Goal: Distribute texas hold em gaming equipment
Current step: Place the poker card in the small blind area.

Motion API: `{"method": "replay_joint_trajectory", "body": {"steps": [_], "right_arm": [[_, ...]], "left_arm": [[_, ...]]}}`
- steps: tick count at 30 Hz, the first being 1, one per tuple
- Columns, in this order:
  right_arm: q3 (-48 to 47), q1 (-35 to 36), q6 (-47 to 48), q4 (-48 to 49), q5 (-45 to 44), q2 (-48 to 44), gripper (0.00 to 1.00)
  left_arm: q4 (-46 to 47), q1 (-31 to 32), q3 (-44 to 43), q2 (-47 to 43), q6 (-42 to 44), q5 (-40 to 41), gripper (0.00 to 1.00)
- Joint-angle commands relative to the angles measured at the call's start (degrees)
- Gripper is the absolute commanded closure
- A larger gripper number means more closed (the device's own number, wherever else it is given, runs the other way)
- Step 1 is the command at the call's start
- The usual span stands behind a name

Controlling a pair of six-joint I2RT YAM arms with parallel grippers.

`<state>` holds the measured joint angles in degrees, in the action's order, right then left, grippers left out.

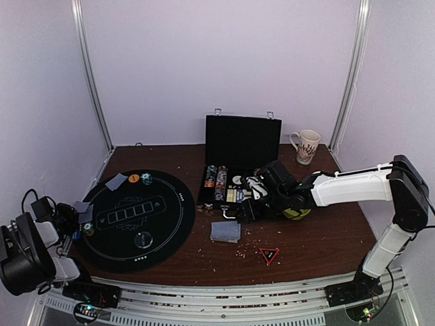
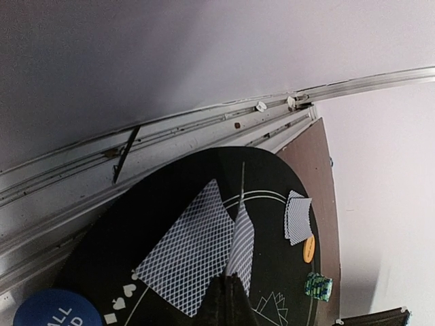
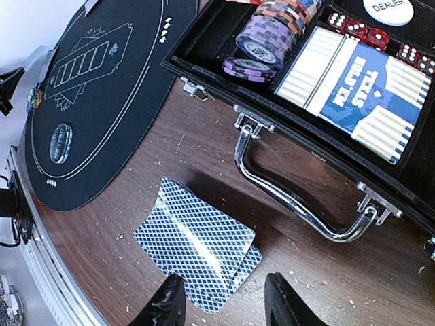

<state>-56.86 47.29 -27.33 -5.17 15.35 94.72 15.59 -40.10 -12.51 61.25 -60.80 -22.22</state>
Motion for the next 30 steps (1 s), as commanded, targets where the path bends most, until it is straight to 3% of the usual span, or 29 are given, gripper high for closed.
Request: {"method": "replay_joint_trajectory", "body": {"steps": [1, 4, 9, 14, 18, 26, 30], "right_arm": [[-1.3, 0.4, 0.5, -1.0, -0.7, -0.4, 0.58], [-1.3, 0.4, 0.5, -1.0, -0.6, -0.4, 0.57], [-1.8, 0.4, 0.8, -1.1, -0.5, -0.3, 0.57], [-2.0, 0.4, 0.9, -1.2, -0.6, -0.7, 0.57], [-2.0, 0.4, 1.2, -1.3, -0.5, -0.9, 0.56], [-2.2, 0.5, 2.0, -2.2, -1.4, -1.5, 0.56], [-2.7, 0.4, 3.7, -2.6, -0.9, -1.6, 0.56]], "left_arm": [[5.0, -0.9, 2.6, 0.2, -0.5, 3.5, 1.00], [1.7, -0.9, 2.5, 0.5, 0.7, 4.4, 1.00], [-4.5, -0.9, 1.6, -0.6, 2.6, 6.2, 0.86], [-16.5, -0.9, -3.7, -1.4, 5.4, 8.1, 0.51], [-23.9, -0.9, -7.2, -2.0, 6.0, 11.8, 0.37], [-28.8, -0.3, -14.7, -2.4, 7.3, 10.9, 0.30], [-29.1, 5.2, -22.0, -2.6, 9.7, 10.3, 0.29]]}}
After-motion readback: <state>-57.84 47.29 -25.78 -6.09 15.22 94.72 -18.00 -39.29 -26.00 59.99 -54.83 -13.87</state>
